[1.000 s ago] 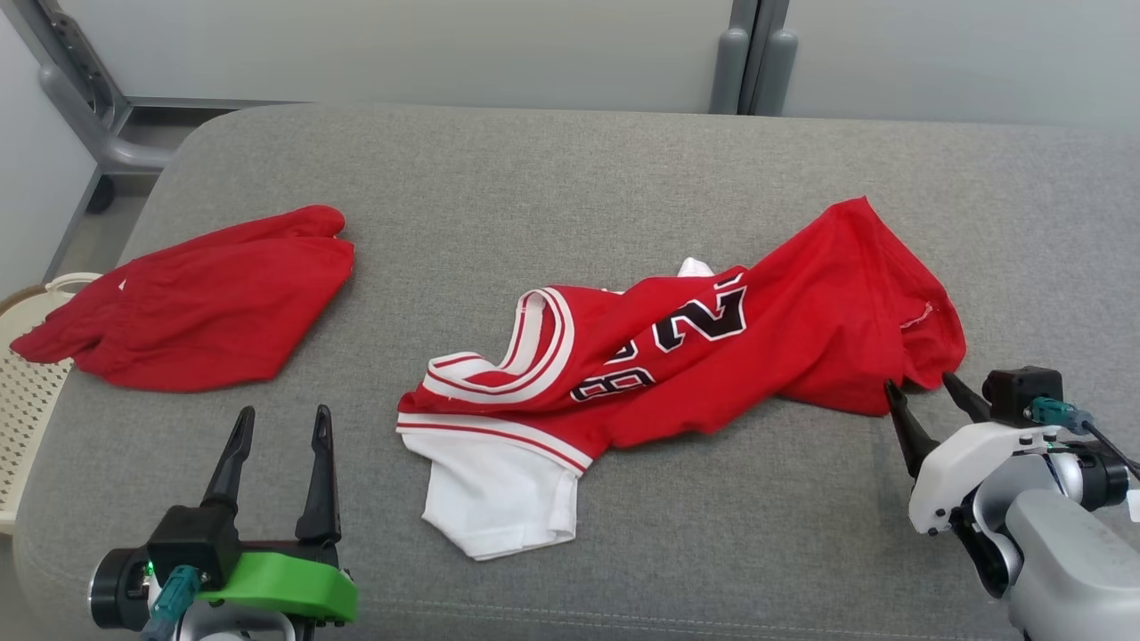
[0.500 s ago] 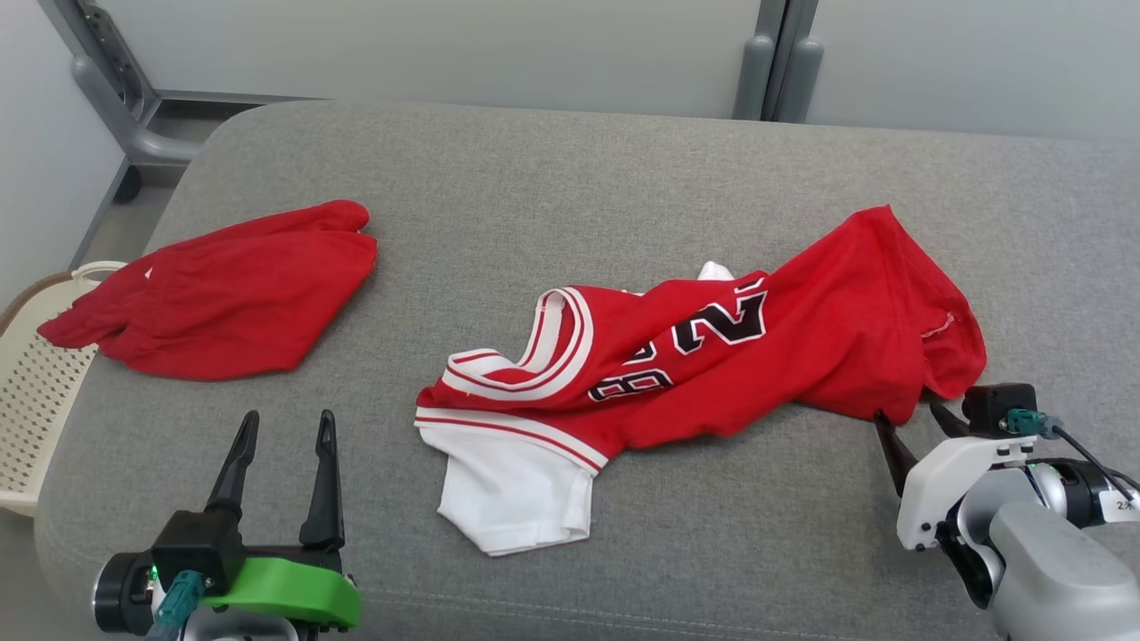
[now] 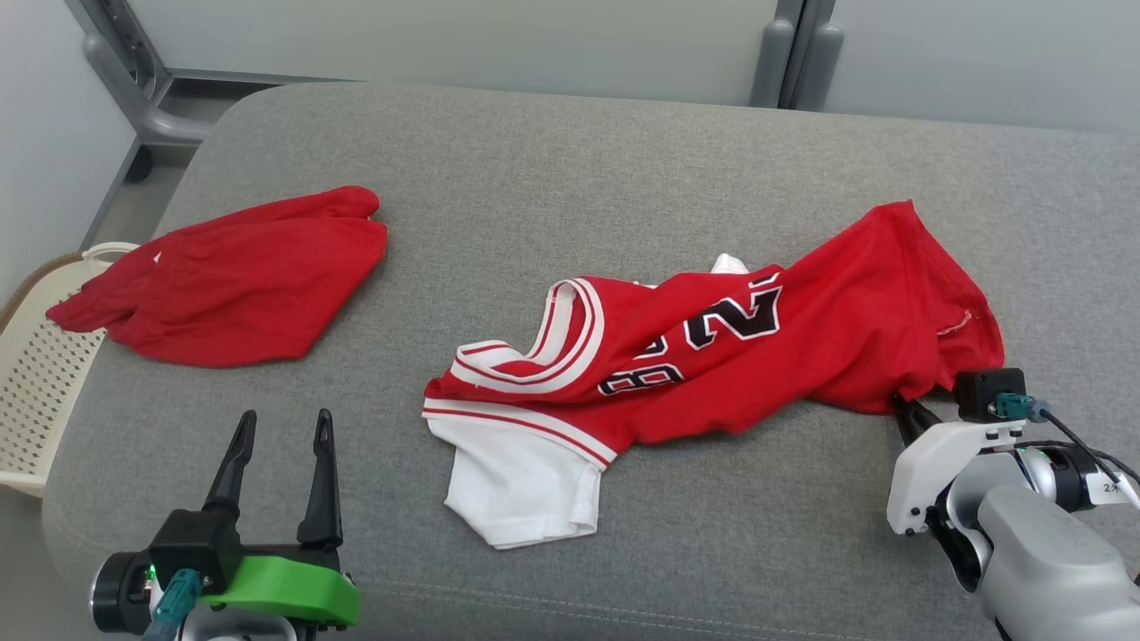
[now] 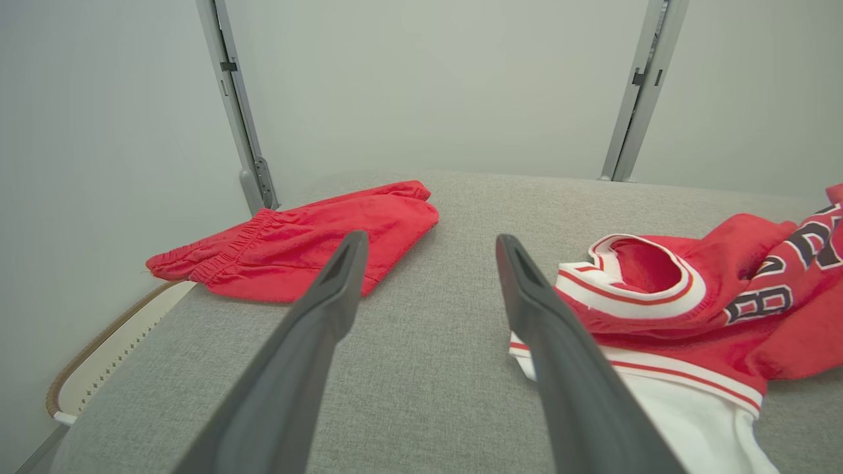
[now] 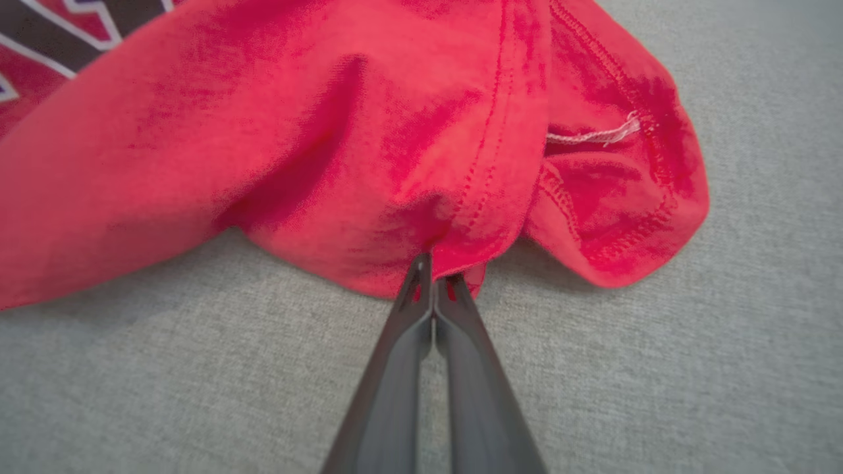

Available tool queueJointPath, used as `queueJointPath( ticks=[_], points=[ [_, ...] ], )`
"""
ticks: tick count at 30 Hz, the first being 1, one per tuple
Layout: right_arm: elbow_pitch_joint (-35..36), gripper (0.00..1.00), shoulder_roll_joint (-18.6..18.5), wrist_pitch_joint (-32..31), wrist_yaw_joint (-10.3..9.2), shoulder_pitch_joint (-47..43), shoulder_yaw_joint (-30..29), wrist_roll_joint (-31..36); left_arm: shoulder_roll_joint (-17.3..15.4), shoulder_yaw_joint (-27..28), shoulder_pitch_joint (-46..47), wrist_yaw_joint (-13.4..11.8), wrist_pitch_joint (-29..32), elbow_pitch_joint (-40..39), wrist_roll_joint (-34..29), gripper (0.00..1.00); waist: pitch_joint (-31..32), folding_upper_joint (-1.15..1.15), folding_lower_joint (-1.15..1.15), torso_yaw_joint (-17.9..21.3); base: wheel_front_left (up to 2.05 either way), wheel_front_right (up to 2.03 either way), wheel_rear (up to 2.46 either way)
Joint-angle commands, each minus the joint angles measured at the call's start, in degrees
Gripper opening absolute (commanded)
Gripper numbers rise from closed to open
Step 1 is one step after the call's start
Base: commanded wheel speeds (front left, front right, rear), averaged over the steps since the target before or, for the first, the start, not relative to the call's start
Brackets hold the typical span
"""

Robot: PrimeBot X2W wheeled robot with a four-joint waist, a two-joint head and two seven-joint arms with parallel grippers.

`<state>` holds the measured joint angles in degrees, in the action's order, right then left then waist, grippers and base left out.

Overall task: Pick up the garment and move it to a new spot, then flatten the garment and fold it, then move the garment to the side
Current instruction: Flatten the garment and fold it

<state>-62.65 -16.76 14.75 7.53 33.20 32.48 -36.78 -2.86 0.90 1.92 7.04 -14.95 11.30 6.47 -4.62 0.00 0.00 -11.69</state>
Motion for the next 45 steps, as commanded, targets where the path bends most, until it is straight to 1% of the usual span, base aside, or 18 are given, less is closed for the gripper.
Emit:
queueJointPath(
  ticks=[1,5,9,12,15,17,20,23,27,33,34,36,39,42,44,45],
  points=[
    [0.23,0.00,0.03,0.49,-0.08,0.19,0.14,-0.44,-0.07,0.14,0.59,-0.09,-0.15,0.02,0.09,1.00,0.09,0.00,0.00,0.15,0.00,0.00,0.00],
    [3.36,0.00,-0.55,0.53,-0.08,-1.25,0.43,-1.75,-0.08,-0.01,-0.07,-0.30,-0.15,0.21,0.46,1.00,0.84,0.00,0.00,1.02,0.00,0.00,0.00],
    [10.81,0.00,-2.26,0.57,-0.08,-3.11,2.01,-3.70,-0.07,0.22,-0.76,-0.28,-0.15,0.50,0.27,1.00,1.77,0.00,0.00,2.37,0.00,0.00,0.00],
    [16.39,0.00,-5.22,0.53,-0.08,-4.22,2.67,-5.58,-0.07,0.31,-1.46,-0.34,-0.15,0.39,0.15,1.00,2.32,0.00,0.00,3.49,0.00,0.00,0.00],
    [21.75,0.00,-7.33,0.45,-0.07,-5.75,3.90,-7.62,-0.08,0.47,-1.52,-0.31,-0.15,0.26,0.09,1.00,2.69,0.00,0.00,4.53,0.00,0.00,0.00],
    [25.80,0.00,-8.70,-0.26,-0.07,-6.83,4.29,-10.26,-0.08,0.50,-1.70,-0.31,-0.16,0.22,-0.01,1.00,2.85,0.00,0.00,5.11,0.00,0.00,0.00],
    [33.27,0.00,-11.23,-2.77,-0.07,-8.98,6.44,-13.65,-0.09,0.65,-1.94,-0.25,-0.16,0.17,-0.07,1.00,3.11,0.00,0.00,5.78,0.00,0.00,0.00],
    [40.07,0.00,-14.78,-4.99,-0.07,-10.76,7.53,-16.16,-0.09,0.68,-2.16,-0.20,-0.16,0.13,-0.03,1.00,3.26,0.00,0.00,6.35,0.00,0.00,0.00],
    [47.42,0.00,-17.98,-7.24,-0.06,-13.28,7.16,-18.65,-0.09,0.76,-2.42,-0.18,-0.16,0.10,0.00,1.00,3.54,0.00,0.00,6.86,0.00,0.00,0.00],
    [59.49,0.00,-21.24,-10.14,-0.05,-17.20,4.54,-25.43,-0.09,1.06,-2.73,-0.12,-0.16,-0.08,-0.07,1.00,3.91,0.00,0.00,7.25,0.00,0.00,0.00],
    [60.99,0.00,-22.17,-10.57,-0.04,-17.67,3.88,-25.74,-0.09,1.13,-2.76,-0.09,-0.16,-0.11,-0.09,1.00,3.95,0.00,0.00,7.29,0.00,0.00,0.00],
    [62.51,0.00,-23.25,-11.71,-0.04,-18.64,2.88,-26.02,-0.09,1.21,-2.74,-0.06,-0.16,-0.21,-0.13,1.00,4.03,0.00,0.00,7.35,0.00,0.00,0.00],
    [62.90,0.00,-23.64,-13.04,-0.04,-19.72,1.77,-25.48,-0.09,0.98,-2.73,-0.04,-0.16,-0.27,0.04,1.00,4.14,0.00,0.00,7.11,0.00,0.00,0.00],
    [61.93,0.00,-22.96,-13.69,-0.04,-19.49,0.70,-24.20,-0.09,0.81,-2.74,-0.02,-0.16,-0.36,0.35,1.00,4.15,0.00,0.00,6.89,0.00,0.00,0.00],
    [60.01,0.00,-21.35,-14.12,-0.04,-17.10,-0.18,-22.75,-0.09,0.55,-2.61,-0.01,-0.16,-0.35,0.34,1.00,3.93,0.00,0.00,6.61,0.00,0.00,0.00],
    [60.01,0.00,-21.35,-14.12,-0.04,-17.10,-0.18,-22.75,-0.09,0.55,-2.61,-0.01,-0.16,-0.35,0.34,1.00,3.93,0.00,0.00,6.61,0.00,0.00,0.00]
  ],
)
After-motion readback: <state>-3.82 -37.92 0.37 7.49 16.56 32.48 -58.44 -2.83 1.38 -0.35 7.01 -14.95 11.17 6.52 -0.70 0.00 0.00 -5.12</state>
